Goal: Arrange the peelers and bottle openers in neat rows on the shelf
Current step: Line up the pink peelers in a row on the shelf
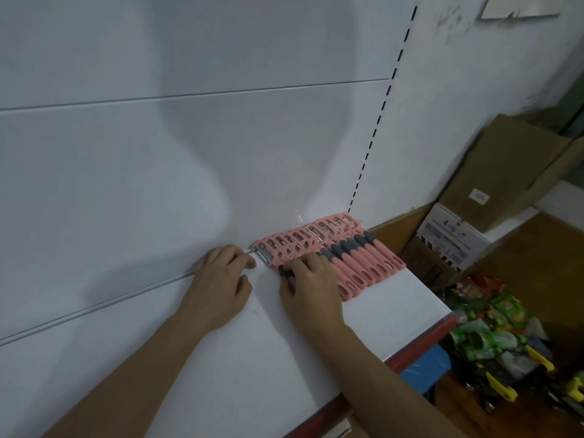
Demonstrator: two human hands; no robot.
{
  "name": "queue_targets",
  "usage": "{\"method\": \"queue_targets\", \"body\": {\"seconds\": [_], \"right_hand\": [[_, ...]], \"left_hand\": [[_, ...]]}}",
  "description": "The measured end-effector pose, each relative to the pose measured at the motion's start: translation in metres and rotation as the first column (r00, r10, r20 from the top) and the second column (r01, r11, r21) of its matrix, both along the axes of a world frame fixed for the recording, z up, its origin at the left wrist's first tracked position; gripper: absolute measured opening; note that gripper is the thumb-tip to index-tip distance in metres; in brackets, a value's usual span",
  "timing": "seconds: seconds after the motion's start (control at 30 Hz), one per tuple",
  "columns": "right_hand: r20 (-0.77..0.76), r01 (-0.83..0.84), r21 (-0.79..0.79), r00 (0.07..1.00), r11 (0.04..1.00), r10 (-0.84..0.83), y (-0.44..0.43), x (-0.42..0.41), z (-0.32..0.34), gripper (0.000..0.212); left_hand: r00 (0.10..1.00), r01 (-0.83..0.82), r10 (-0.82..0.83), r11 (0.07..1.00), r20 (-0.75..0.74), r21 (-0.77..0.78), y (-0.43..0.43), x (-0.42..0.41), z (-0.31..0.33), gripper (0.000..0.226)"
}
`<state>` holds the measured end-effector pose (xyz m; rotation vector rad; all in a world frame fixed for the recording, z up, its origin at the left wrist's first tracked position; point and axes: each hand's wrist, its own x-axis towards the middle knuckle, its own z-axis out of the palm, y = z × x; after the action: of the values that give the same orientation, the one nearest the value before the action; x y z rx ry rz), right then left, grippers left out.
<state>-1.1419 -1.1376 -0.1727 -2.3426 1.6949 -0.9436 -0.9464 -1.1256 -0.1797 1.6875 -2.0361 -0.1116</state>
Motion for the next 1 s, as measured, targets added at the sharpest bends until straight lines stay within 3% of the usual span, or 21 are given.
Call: {"method": "queue_targets", "body": {"seconds": [0.17,0.3,0.53,0.67,0.83,0.9,1.0], "right_hand": [[-0.094,-0.028,-0.011,0.995,1.000,0.027,0.002,-0.008,0.016,0.017],[-0.246,-0.091,0.048,0.964,0.995,0.100,0.006,-0.014,0.038,0.030],[-0.326,-0.396,0.180,0.840,0.901,0.434,0.028,0.023,0.066,0.044],[-0.350,-0.570,0.212,0.714,0.794,0.607,0.060,0.102,0.075,0.046],[-0.394,-0.740,0.301,0.479,0.602,0.784,0.137,0.211,0.090,0.053],[-0.396,-0.786,0.363,0.356,0.500,0.846,0.170,0.259,0.104,0.055],[-0.392,-0.783,0.542,0.085,0.305,0.916,0.246,0.344,0.122,0.057]], "left_hand": [[1.000,0.026,-0.026,0.999,0.017,0.024,0.003,-0.001,0.008,0.027],[0.984,-0.001,-0.017,0.995,0.180,0.101,0.040,0.012,0.020,0.042],[0.883,-0.360,0.268,0.914,0.386,0.188,0.145,0.092,0.052,0.050],[0.761,-0.580,0.429,0.786,0.486,0.214,0.235,0.155,0.080,0.056],[0.585,-0.796,0.604,0.553,0.541,0.244,0.361,0.235,0.116,0.059],[0.537,-0.840,0.643,0.469,0.547,0.274,0.405,0.261,0.130,0.058],[0.498,-0.866,0.660,0.352,0.562,0.355,0.493,0.306,0.140,0.053]]}}
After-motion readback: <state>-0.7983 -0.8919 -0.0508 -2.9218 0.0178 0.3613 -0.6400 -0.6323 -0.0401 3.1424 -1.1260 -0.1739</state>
